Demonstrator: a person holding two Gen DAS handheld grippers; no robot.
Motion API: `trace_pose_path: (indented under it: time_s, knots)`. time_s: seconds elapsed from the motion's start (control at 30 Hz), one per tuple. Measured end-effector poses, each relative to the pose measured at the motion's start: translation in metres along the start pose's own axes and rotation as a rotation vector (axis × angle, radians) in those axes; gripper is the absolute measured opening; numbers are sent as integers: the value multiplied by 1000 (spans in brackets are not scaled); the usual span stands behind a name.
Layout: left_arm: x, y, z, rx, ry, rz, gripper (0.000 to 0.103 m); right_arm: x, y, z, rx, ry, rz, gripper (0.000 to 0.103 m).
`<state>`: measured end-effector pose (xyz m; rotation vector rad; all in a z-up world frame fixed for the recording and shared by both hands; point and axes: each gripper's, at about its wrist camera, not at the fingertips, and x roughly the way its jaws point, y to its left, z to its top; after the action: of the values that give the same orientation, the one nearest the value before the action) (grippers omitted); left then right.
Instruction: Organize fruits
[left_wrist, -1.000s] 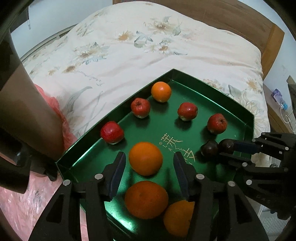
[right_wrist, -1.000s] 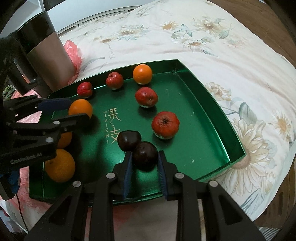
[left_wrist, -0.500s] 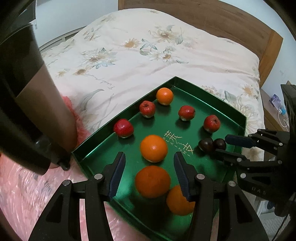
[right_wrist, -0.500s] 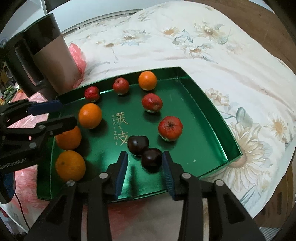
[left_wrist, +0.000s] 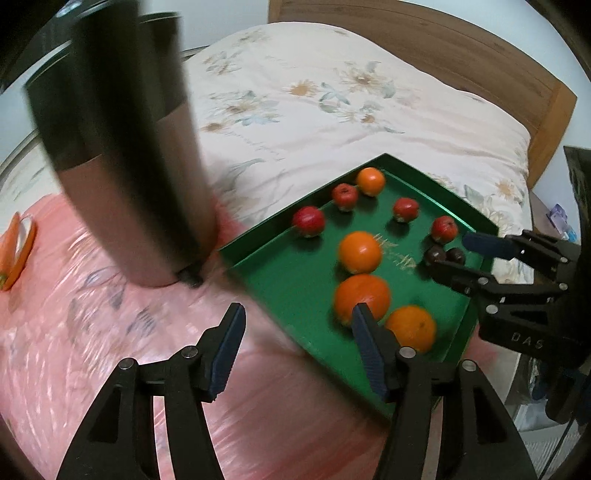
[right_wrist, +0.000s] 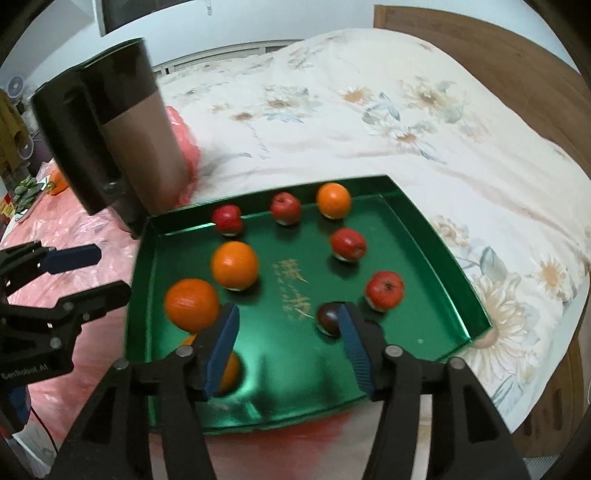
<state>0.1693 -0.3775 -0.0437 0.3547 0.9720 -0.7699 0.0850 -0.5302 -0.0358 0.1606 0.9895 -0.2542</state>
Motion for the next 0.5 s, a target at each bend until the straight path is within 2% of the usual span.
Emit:
trace_pose_path:
  time_s: [0.13, 0.17, 0.2, 0.37, 0.5]
  knots:
    - [-8, 20, -14, -33, 0, 32, 54, -1, 25, 2, -30, -16, 11, 86]
    - [-11, 25, -17, -44, -1, 42, 55, -1, 30, 2, -34, -19, 12, 99]
    - [-14, 31, -20, -56, -3, 55, 57, -1, 34, 2, -36, -21, 11, 103]
    - [-26, 54, -37, -105, -13, 93, 63, -3, 62, 1, -56, -48, 18, 103]
    - [-37, 73, -51, -141, -24, 117, 64, -4, 81, 1, -69, -73, 22, 103]
